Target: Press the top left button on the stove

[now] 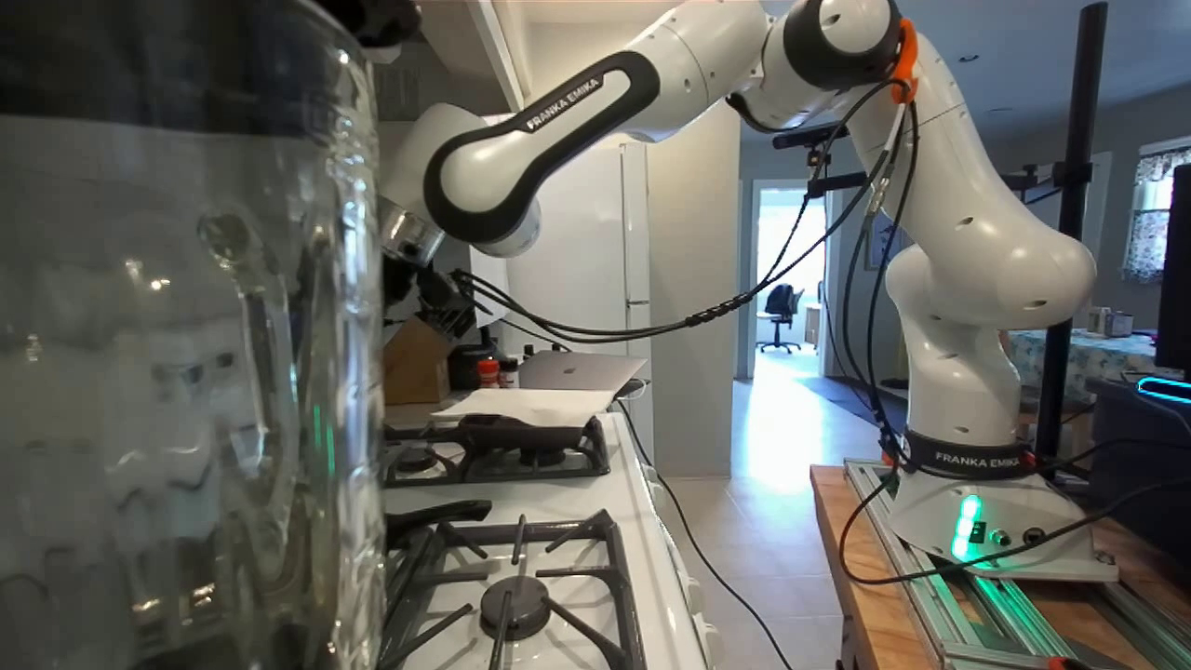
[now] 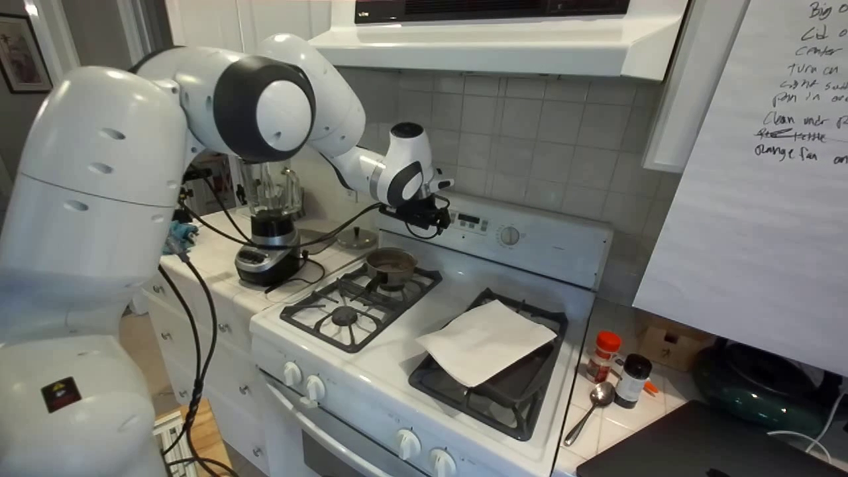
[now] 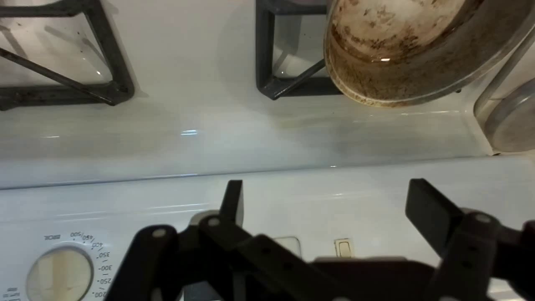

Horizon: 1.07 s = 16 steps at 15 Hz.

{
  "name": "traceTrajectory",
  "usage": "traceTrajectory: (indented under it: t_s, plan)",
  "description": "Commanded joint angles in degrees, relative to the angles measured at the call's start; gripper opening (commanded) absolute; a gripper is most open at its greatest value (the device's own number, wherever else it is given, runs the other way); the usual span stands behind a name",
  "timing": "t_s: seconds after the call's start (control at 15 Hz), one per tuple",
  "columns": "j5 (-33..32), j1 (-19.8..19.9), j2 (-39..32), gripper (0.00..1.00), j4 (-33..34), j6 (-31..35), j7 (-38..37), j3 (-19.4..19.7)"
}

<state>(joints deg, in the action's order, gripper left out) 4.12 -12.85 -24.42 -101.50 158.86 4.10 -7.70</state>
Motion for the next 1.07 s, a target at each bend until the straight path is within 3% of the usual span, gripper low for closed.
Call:
traceTrajectory:
  t_s: [0.0,0.27,0.53,0.8,0.87,1.0]
  plan:
    - [-2.62,0.22,11.95,1.00,-13.86,-0.89,-3.07,0.69]
    - [-4.35,0.64,22.82,1.00,-24.48,-5.48,-5.93,0.98]
    - [-1.94,2.03,31.23,1.00,-30.93,-13.51,-5.10,0.26]
    - [-2.41,4.28,40.02,1.00,-36.50,-22.67,-2.96,2.00]
    - [-2.09,3.54,33.87,1.00,-31.78,-19.79,-3.96,0.79]
    - [-2.08,4.43,37.19,1.00,-34.01,-21.89,-3.47,1.56]
